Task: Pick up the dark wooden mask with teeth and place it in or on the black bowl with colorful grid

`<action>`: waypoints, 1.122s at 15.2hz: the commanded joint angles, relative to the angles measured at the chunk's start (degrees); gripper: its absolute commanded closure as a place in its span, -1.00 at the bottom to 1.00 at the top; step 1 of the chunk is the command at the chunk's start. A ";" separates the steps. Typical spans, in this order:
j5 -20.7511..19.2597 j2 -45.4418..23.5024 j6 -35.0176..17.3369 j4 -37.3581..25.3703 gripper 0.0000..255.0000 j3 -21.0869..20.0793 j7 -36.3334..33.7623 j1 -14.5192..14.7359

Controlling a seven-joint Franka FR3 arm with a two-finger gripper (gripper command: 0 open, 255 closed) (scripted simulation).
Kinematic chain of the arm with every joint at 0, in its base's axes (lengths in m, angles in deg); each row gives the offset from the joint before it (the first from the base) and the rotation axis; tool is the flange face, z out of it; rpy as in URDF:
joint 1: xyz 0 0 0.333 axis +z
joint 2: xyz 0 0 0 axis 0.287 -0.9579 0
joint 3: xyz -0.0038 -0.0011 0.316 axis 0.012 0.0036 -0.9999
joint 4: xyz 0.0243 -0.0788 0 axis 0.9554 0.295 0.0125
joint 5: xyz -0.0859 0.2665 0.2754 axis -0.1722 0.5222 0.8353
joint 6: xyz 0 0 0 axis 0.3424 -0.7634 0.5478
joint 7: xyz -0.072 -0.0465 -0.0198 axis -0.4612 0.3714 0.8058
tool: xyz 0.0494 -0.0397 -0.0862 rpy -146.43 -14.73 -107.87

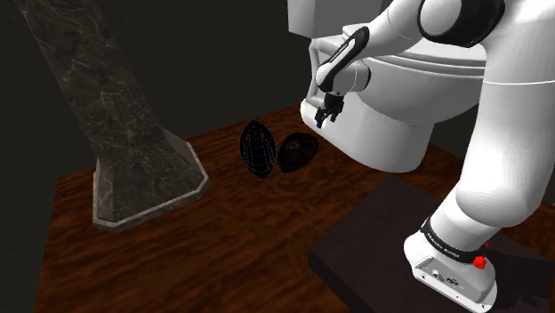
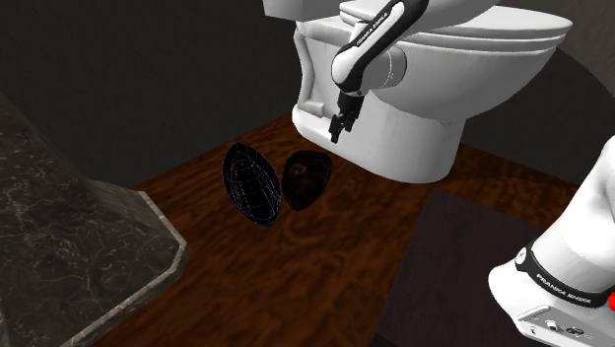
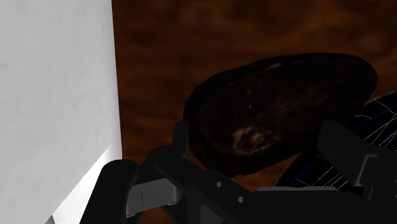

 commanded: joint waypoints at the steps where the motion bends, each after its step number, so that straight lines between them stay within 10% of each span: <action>1: 2.74 -5.04 -0.60 -3.98 -1.00 -1.36 2.40 -1.85; 9: 7.44 -23.48 0.20 -22.41 -1.00 -5.85 6.30 -8.11; 17: 8.52 -29.09 -2.18 -25.75 -1.00 -7.28 6.83 -8.95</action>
